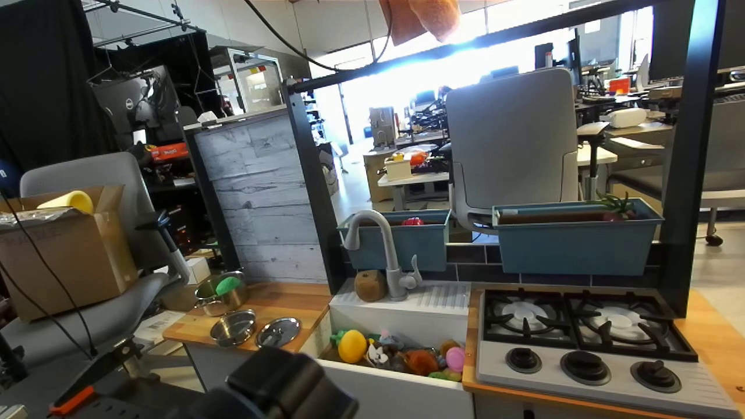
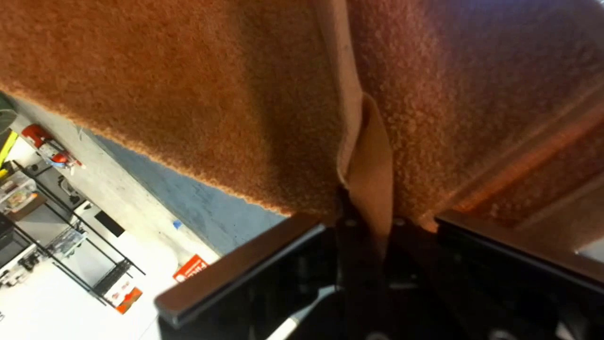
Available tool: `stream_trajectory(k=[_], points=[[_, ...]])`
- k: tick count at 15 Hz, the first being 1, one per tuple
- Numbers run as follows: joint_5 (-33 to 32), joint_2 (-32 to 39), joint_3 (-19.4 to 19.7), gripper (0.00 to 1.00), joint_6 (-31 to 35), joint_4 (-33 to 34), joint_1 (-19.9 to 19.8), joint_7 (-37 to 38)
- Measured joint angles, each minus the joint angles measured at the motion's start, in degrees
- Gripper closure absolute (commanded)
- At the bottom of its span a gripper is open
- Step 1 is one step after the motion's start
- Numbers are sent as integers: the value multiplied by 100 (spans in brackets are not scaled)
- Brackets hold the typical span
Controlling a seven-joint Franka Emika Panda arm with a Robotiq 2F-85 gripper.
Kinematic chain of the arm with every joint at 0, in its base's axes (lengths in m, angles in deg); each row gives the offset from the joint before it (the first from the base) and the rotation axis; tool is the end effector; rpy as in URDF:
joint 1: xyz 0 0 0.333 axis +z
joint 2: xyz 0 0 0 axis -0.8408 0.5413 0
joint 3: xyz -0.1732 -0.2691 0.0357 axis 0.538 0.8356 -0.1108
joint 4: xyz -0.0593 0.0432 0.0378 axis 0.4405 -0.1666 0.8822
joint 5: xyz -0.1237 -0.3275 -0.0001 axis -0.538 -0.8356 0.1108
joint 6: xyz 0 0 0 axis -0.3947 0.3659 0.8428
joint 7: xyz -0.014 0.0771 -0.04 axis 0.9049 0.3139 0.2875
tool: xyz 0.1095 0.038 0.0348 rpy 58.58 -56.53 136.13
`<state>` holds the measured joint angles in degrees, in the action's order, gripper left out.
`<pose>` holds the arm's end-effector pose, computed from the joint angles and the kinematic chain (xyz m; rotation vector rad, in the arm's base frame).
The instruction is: Move the right pot to the left of the lid, then hang the towel on the black rod, lastly, put the yellow plushie in the right pot
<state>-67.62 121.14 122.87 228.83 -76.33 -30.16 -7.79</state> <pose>0.6910 -0.1085 0.6591 -1.7818 1.2254 -2.0564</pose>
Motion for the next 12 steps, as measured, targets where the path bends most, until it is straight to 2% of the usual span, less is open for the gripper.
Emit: stream_trajectory(k=[4,6,8,12], points=[[116,1350,1362,99,-137,791,200,1265],[170,1956,1651,99,-103,891,190,1558],[32,2257,1420,99,183,756,149,1511],[-1038,1997,331,99,1494,-242,150,1168]])
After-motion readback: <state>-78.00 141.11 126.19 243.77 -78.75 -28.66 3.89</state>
